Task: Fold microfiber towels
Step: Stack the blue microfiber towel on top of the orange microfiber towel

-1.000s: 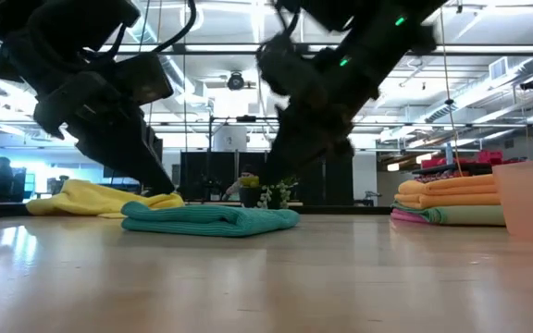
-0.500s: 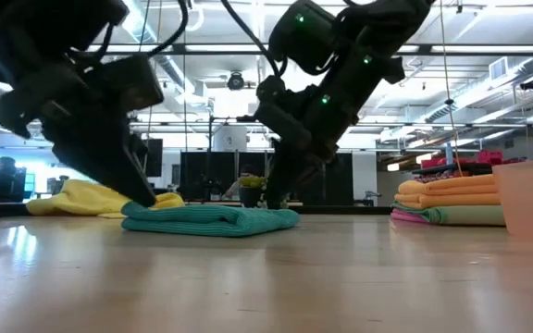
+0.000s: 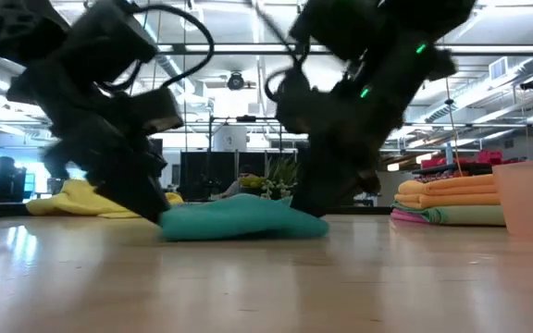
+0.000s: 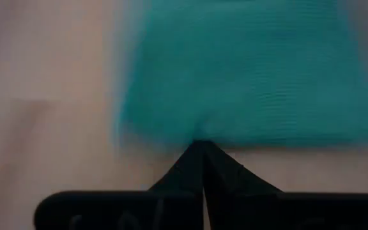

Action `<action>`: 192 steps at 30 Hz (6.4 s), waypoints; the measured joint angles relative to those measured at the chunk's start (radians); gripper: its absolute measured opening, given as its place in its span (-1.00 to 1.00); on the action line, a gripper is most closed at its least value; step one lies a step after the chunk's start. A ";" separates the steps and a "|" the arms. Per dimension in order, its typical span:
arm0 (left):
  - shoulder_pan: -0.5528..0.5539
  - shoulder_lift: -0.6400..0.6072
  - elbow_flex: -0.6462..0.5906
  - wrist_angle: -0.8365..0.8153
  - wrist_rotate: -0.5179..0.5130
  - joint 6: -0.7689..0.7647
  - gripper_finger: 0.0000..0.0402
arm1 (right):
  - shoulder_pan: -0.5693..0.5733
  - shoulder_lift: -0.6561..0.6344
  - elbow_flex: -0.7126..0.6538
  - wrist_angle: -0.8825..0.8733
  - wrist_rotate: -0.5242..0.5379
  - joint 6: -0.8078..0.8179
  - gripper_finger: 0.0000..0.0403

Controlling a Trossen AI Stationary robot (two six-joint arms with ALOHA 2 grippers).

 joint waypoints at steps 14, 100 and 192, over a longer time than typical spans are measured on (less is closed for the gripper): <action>-0.106 -0.246 -0.002 -0.121 -0.037 -0.130 -0.97 | -0.013 -0.024 0.200 -0.208 0.071 -0.204 -1.00; -0.309 0.161 0.181 0.064 0.051 0.160 0.14 | 0.131 -0.035 0.030 -0.046 -0.121 -0.866 0.09; 0.456 0.846 1.699 -0.384 0.444 0.742 -0.96 | -0.800 -1.403 -0.502 -0.930 0.164 -1.522 -0.97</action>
